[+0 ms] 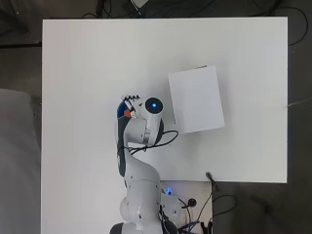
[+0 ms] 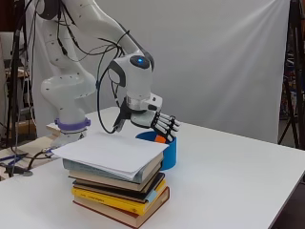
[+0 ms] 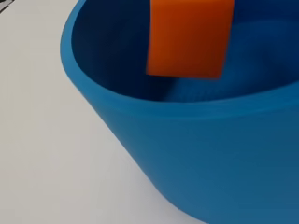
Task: Teleoperate dual arm-hand system to pick and place objects
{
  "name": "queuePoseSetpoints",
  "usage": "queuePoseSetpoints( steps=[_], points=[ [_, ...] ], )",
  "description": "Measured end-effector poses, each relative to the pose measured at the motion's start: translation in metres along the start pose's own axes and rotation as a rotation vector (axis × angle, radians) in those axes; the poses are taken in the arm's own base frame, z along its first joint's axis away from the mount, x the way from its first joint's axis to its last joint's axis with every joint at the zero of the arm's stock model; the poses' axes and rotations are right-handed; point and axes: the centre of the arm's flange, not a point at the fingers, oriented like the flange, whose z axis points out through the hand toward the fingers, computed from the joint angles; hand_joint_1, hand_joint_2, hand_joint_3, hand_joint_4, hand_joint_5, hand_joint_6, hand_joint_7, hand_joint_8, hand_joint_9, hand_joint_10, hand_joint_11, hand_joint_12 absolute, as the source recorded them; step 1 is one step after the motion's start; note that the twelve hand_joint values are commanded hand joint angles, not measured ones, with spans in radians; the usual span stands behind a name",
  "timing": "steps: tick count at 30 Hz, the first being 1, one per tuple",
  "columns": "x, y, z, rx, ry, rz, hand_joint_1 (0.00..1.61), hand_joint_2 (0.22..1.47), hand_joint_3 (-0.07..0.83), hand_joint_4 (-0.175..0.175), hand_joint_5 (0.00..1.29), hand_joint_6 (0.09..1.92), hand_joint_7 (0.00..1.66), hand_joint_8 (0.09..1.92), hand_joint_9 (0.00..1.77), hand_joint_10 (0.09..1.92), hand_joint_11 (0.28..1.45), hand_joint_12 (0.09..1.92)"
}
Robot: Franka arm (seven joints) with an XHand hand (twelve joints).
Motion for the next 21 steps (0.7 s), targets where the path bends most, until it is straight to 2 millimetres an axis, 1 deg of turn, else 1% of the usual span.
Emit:
queuePoseSetpoints(
  steps=[1, 3, 4, 6, 8, 11, 13, 14, 16, 17, 19, 21],
  points=[
    [0.002, -0.001, -0.003, -0.013, -0.006, 0.022, 0.03, 1.08, -0.005, -0.012, 0.12, 0.09, 0.18, 0.09, 0.28, 0.1, 0.42, 0.09],
    [0.005, -0.005, -0.011, -0.044, -0.013, 0.087, 0.09, 1.06, -0.002, 0.031, 0.33, 0.09, 0.38, 0.09, 0.46, 0.09, 0.45, 0.09],
    [0.007, -0.008, -0.019, -0.069, -0.008, 0.121, 0.12, 1.05, -0.004, 0.049, 0.37, 0.09, 0.42, 0.09, 0.49, 0.09, 0.47, 0.09],
    [0.012, -0.014, -0.044, -0.124, 0.013, 0.156, 0.14, 1.02, -0.013, 0.079, 0.37, 0.09, 0.41, 0.09, 0.48, 0.09, 0.47, 0.09],
    [0.019, -0.023, -0.079, -0.165, 0.03, 0.15, 0.09, 0.96, -0.014, 0.094, 0.32, 0.09, 0.36, 0.09, 0.44, 0.09, 0.47, 0.09],
    [0.029, -0.032, -0.139, -0.21, 0.037, 0.148, 0.1, 0.92, -0.013, 0.093, 0.25, 0.09, 0.31, 0.09, 0.43, 0.09, 0.46, 0.09],
    [0.033, -0.039, -0.18, -0.231, 0.043, 0.154, 0.14, 0.93, -0.004, 0.09, 0.32, 0.09, 0.38, 0.09, 0.48, 0.09, 0.46, 0.09],
    [0.035, -0.044, -0.201, -0.242, 0.047, 0.154, 0.15, 0.94, -0.002, 0.084, 0.33, 0.09, 0.4, 0.09, 0.5, 0.09, 0.46, 0.09],
    [0.034, -0.062, -0.245, -0.273, 0.053, 0.155, 0.18, 0.94, 0.0, 0.072, 0.29, 0.09, 0.38, 0.09, 0.5, 0.09, 0.46, 0.09],
    [0.032, -0.072, -0.263, -0.293, 0.049, 0.165, 0.19, 0.94, 0.001, 0.068, 0.28, 0.09, 0.37, 0.09, 0.5, 0.09, 0.45, 0.09],
    [0.025, -0.085, -0.287, -0.33, 0.044, 0.208, 0.19, 0.96, 0.004, 0.061, 0.28, 0.09, 0.41, 0.09, 0.55, 0.09, 0.47, 0.09],
    [0.019, -0.089, -0.297, -0.356, 0.026, 0.262, 0.18, 0.97, 0.003, 0.047, 0.28, 0.09, 0.47, 0.09, 0.62, 0.09, 0.49, 0.09]
  ],
)
